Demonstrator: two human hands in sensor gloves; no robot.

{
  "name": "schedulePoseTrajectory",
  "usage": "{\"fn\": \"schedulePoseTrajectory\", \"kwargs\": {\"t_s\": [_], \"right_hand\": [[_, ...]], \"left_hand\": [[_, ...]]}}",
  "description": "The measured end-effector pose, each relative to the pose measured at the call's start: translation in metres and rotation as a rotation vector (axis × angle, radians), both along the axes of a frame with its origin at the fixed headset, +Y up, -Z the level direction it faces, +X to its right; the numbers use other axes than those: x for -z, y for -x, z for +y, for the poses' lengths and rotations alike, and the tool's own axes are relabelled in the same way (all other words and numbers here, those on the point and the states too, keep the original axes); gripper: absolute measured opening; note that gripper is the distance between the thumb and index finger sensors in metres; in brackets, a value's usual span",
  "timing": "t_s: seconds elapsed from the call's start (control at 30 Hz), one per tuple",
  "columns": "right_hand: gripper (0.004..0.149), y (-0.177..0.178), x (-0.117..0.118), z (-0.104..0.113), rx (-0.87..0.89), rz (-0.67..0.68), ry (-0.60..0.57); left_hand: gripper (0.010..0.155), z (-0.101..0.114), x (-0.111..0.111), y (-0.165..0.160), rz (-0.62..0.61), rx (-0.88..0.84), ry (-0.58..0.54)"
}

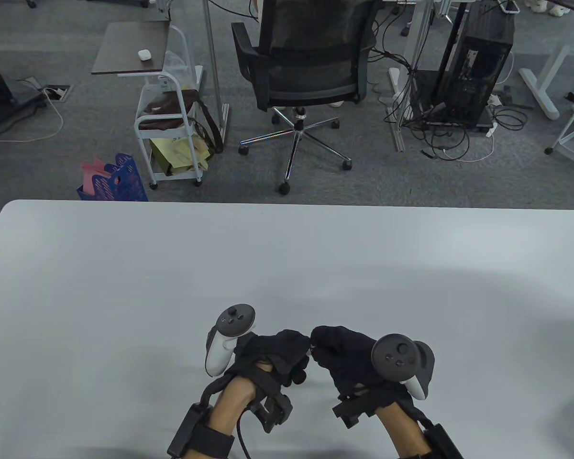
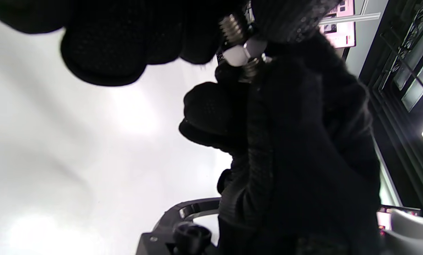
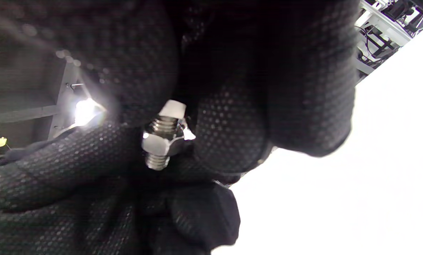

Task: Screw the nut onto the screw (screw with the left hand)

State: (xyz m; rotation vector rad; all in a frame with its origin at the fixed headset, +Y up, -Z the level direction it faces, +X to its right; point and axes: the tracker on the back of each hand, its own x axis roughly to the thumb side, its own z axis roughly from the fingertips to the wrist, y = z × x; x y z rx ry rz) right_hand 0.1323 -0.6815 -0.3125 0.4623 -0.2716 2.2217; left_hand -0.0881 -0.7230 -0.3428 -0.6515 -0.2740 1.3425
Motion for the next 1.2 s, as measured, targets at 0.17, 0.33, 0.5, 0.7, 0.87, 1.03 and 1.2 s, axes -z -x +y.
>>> {"fn": "schedulePoseTrajectory", "kwargs": {"t_s": [0.17,0.33,0.5,0.7,0.87,1.03,1.2], "right_hand": [[0.043,0.0004,-0.0002,0.0001,0.002,0.008,0.006],[0.043,0.0002,-0.0001,0.0,0.005,0.006,0.001],[0.043,-0.0008,-0.0001,0.0003,0.014,0.004,0.002],[0.043,-0.0003,-0.0004,0.0003,0.01,0.005,-0.001],[0.043,-0.0008,-0.0007,0.0007,0.016,0.005,-0.004],[0.043,-0.0008,-0.0007,0.0009,0.012,0.001,-0.009],[0.043,-0.0009,-0.0008,0.0012,0.011,-0.002,-0.011]], "left_hand": [[0.055,0.0034,-0.0002,-0.0018,-0.035,0.005,-0.008],[0.065,0.0012,-0.0001,0.0015,-0.001,-0.019,0.0],[0.055,0.0046,0.0005,-0.0015,-0.016,-0.005,-0.025],[0.065,0.0019,-0.0005,0.0006,-0.011,-0.036,0.0],[0.056,0.0064,-0.0008,-0.0012,-0.001,-0.006,-0.022],[0.059,0.0058,-0.0008,0.0004,-0.032,-0.027,-0.019],[0.058,0.0052,-0.0002,-0.0001,-0.007,-0.016,-0.022]]}}
